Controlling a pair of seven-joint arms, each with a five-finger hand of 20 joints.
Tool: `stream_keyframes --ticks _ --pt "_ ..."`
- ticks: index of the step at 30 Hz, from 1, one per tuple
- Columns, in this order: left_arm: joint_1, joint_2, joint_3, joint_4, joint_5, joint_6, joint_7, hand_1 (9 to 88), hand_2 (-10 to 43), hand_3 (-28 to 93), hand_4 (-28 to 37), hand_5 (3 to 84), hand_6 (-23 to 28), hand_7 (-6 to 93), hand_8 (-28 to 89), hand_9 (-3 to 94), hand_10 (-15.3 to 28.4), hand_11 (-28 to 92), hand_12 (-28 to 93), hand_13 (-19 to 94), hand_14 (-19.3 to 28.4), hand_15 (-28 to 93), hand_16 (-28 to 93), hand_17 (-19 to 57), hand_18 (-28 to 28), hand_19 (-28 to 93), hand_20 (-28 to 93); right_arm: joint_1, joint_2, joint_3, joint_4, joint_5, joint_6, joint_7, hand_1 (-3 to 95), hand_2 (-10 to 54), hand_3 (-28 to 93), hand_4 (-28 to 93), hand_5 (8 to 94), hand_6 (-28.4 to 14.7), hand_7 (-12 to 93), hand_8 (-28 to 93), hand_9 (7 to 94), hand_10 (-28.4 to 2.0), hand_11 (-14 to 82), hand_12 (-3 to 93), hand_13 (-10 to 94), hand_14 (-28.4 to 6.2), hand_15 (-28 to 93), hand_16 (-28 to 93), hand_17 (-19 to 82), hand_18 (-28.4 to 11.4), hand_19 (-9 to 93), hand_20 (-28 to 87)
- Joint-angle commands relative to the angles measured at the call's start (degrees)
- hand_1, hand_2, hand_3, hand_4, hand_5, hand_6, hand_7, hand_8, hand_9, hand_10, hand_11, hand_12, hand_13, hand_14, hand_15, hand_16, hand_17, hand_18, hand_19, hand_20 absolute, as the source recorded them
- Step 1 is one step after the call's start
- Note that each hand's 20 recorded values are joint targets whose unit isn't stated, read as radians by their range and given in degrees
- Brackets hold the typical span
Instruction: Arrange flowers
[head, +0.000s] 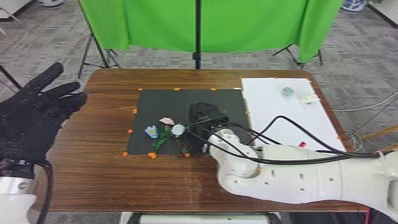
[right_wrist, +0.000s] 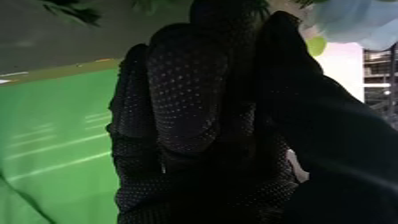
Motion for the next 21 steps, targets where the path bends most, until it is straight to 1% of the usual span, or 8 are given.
stream_keyframes --ticks 1,2,6,7,11,14,16,21 --pt "-0.19 -0.42 -0.09 0.72 0.62 -1.09 -1.37 23.0 6.4 78 -22.5 33.1 7.9 16.6 -10 34.1 21.3 31 13 27 28.4 62 -11 -5.2 26.3 61 27 0.47 0.23 0.24 -0.71 -0.11 0.83 0.35 45.0 -9.5 75 -28 76.0 1.4 18 -1 88.2 -7.9 21.3 25.7 83 -3.0 59 20 40 -16.8 92 3" --pt "-0.30 -0.33 0.00 0.78 0.62 -1.04 -1.26 23.0 6.1 79 -22.3 33.1 7.9 16.6 -10 34.1 21.3 31 13 27 28.4 62 -11 -5.2 26.3 62 27 0.80 0.20 -0.21 -0.72 -0.05 1.10 0.50 44.6 -9.5 75 -28 75.8 1.3 18 -2 88.1 -8.0 21.8 25.4 83 -3.0 59 20 40 -16.8 92 3" --pt "-0.49 -0.46 -0.04 0.85 0.86 -1.50 -1.98 23.2 5.6 79 -21.8 33.2 8.0 16.7 -10 34.1 21.3 31 13 27 28.4 62 -11 -5.2 26.3 61 27 0.72 0.41 -0.31 -1.08 0.00 0.97 0.58 42.1 -9.5 77 -28 74.2 1.2 17 -2 87.0 -8.6 24.3 23.4 82 -3.3 59 20 40 -17.0 92 3" --pt "-0.65 -0.44 0.04 0.89 0.86 -1.35 -2.09 23.2 5.5 78 -21.7 33.2 8.0 16.6 -10 34.2 21.3 31 13 27 28.4 62 -11 -5.3 26.3 61 27 0.62 0.47 -0.10 -1.09 0.02 0.79 0.57 41.8 -9.5 77 -28 74.0 1.2 17 -2 86.8 -8.7 24.6 23.2 82 -3.3 60 20 40 -17.1 92 3" --pt "-0.56 -0.51 -0.01 0.83 0.85 -1.33 -1.93 23.3 5.5 78 -21.4 33.2 8.0 16.6 -10 34.2 21.2 31 13 27 28.4 62 -11 -5.3 26.3 61 27 1.05 0.58 -0.34 -1.05 0.29 0.87 0.43 41.0 -9.5 77 -28 73.8 1.2 17 -3 86.2 -9.1 26.5 21.1 82 -3.4 60 20 40 -17.4 92 4" --pt "0.19 -0.51 -0.17 0.57 0.65 -0.90 -1.19 23.4 5.3 78 -21.4 33.2 8.0 16.6 -10 34.2 21.3 31 13 27 28.4 62 -11 -5.2 26.3 61 27 1.69 0.68 -0.89 -1.27 0.37 1.19 0.48 40.1 -9.5 77 -28 73.6 1.2 17 -4 85.6 -9.3 28.6 17.9 82 -3.5 60 20 40 -17.5 92 4" --pt "0.53 -0.62 -0.29 0.48 0.57 -0.95 -0.99 23.4 5.3 78 -21.3 33.2 8.0 16.6 -10 34.2 21.3 31 13 27 28.4 62 -11 -5.3 26.3 61 27 2.08 0.85 -1.14 -1.54 0.34 1.42 0.56 39.5 -9.5 78 -28 73.5 1.2 17 -4 85.6 -9.3 28.7 17.6 82 -3.6 60 20 39 -17.6 92 5" --pt "0.68 -0.53 -0.02 0.37 0.33 -0.33 -0.70 23.6 5.4 78 -21.5 33.2 8.0 16.6 -10 34.2 21.3 31 13 27 28.4 62 -11 -5.2 26.3 61 27 3.08 0.97 -1.42 -1.76 0.14 1.86 0.57 38.5 -9.5 78 -28 73.4 1.1 17 -5 85.7 -9.6 28.6 17.8 82 -3.8 60 20 39 -18.0 92 5"
